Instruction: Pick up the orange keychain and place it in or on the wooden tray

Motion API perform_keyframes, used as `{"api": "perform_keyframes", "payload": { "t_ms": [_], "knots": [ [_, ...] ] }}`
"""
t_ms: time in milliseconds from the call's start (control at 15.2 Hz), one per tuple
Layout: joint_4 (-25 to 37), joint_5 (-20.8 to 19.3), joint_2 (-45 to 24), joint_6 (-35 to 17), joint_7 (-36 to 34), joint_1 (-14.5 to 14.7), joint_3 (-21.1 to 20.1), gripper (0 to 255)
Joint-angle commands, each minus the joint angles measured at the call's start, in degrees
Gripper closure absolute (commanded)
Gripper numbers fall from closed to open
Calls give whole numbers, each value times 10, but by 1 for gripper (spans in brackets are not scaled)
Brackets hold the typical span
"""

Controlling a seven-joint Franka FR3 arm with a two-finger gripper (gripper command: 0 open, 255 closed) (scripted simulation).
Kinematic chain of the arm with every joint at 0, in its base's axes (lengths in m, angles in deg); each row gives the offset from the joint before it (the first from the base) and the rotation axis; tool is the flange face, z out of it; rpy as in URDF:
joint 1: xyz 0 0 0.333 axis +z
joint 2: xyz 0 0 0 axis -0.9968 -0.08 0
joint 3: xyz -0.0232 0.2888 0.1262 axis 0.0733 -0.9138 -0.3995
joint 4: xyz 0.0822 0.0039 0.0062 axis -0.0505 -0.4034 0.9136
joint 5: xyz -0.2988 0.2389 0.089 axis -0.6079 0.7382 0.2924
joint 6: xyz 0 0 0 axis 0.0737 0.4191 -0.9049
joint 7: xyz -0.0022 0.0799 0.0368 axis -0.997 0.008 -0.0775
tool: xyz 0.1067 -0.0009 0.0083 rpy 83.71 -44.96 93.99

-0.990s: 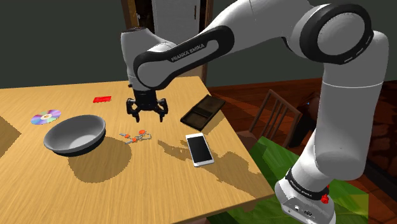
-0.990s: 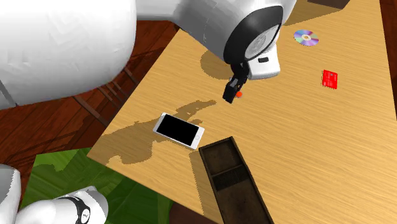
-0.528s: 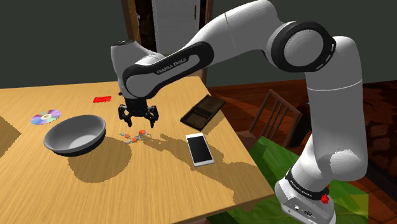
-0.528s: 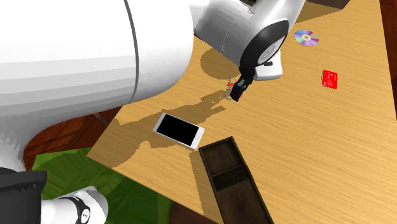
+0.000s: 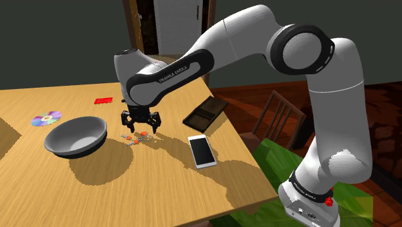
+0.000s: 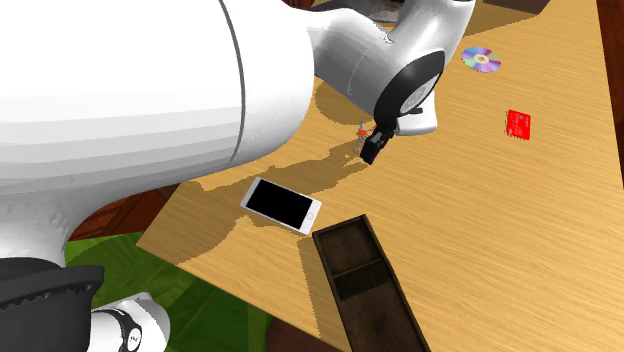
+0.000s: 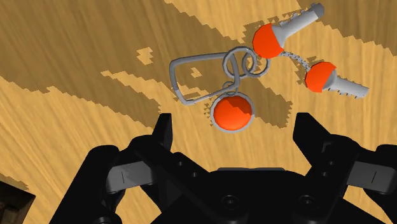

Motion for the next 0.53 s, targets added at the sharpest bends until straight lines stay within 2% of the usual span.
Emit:
{"api": "perform_keyframes", "payload": {
  "t_ms": [0,132,198,462],
  "knots": [
    [0,0,0,-1,0,0,0,0],
    [0,0,0,0,0,0,0,0],
    [0,0,0,0,0,0,0,255],
    [1,0,-1,0,0,0,0,255]
  ]
}}
